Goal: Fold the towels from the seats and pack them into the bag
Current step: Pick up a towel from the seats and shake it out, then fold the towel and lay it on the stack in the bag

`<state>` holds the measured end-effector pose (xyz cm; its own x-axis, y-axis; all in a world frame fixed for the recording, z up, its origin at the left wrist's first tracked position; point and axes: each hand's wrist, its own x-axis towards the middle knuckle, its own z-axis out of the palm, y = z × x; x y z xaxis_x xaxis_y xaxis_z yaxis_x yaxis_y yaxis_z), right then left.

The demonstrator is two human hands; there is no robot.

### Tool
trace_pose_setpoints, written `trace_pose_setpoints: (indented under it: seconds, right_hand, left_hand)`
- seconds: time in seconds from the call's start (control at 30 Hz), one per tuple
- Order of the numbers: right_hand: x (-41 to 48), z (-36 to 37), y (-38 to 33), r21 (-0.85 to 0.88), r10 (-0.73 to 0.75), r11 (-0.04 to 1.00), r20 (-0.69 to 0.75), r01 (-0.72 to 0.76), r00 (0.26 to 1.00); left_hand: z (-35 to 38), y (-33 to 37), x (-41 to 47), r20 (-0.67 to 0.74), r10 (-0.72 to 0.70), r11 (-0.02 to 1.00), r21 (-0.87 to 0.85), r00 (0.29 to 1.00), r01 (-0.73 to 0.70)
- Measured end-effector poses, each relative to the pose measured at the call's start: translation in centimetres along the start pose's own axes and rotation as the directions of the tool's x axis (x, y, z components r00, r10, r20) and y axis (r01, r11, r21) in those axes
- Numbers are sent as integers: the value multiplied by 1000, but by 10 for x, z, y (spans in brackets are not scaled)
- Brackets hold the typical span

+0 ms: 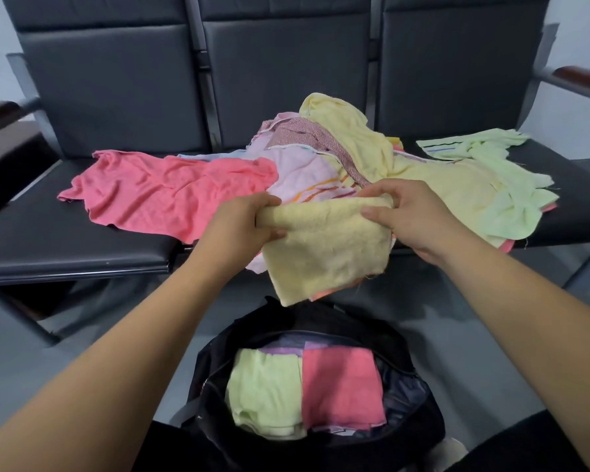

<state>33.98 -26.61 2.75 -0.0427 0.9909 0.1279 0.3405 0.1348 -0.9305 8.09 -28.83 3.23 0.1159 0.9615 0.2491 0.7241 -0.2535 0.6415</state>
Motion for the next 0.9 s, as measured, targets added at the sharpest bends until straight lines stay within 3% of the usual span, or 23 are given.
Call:
trace_pose_setpoints:
  seconds: [0.1,0.23,0.3,0.43,0.57,0.7,0.8,0.9]
  right_hand:
    - [-6,2,1,3,31,1000,31,-31,999]
    - [-20,3,10,85,108,988,218,-129,970]
    - [-26,5,22,16,141,989,197,-147,970]
    - [-37,12,59,-334,130,937,69,-100,989]
    - [-57,18,101,-339,206,927,100,-161,973]
    - [-81,25,147,-276,462,866,124,-417,878]
    - [-92,31,179,-243,615,785,195,-570,764]
    - [-95,34,205,-342,714,694,207,-634,669]
  left_hand:
    - [5,1,-2,-8,3,998,59,1000,-3]
    - [10,-12,-3,29,-27,997,72,999,24]
    - [16,-20,-4,89,-23,994,107,996,13]
    - [49,-36,-12,213,-23,976,215,977,-24]
    - [93,-57,-32,330,-51,979,204,943,-19]
    - [131,-77,-57,551,-147,984,169,821,63]
    - [152,-92,-69,667,-220,975,140,712,171]
    - [172,-102,-71,719,-269,960,143,642,241]
